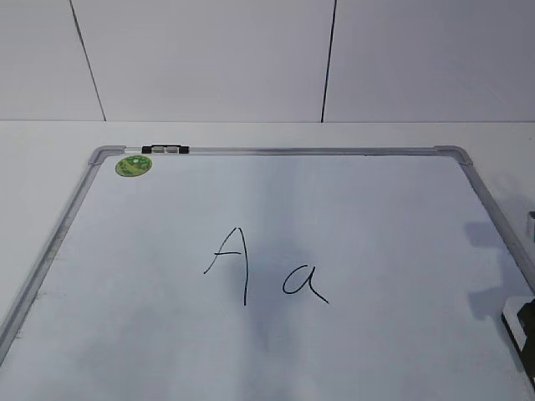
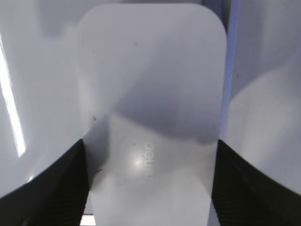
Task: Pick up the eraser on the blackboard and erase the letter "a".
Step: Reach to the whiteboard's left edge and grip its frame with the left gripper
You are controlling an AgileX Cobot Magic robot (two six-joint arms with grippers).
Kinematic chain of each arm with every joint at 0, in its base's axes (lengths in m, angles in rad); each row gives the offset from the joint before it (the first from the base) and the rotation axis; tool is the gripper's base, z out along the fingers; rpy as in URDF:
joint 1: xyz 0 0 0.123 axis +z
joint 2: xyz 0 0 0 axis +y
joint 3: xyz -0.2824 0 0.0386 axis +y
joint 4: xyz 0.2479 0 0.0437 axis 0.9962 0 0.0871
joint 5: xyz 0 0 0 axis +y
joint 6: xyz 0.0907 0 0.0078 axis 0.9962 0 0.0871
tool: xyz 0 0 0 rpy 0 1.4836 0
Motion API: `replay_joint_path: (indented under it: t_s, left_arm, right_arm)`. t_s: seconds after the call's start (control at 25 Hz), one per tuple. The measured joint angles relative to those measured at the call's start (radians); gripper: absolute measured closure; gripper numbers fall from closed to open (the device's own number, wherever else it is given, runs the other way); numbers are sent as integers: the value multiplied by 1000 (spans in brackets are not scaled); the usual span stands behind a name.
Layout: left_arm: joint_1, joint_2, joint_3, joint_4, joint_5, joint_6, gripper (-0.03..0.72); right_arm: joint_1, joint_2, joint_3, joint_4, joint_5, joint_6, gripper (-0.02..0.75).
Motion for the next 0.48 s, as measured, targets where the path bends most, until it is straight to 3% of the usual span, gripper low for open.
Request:
replay_joint_path:
  t_s: [0.48]
  left_arm:
    - [0,0,0,0,0,0,453]
  right_arm:
    - [0,2,-16,21,15,28,197]
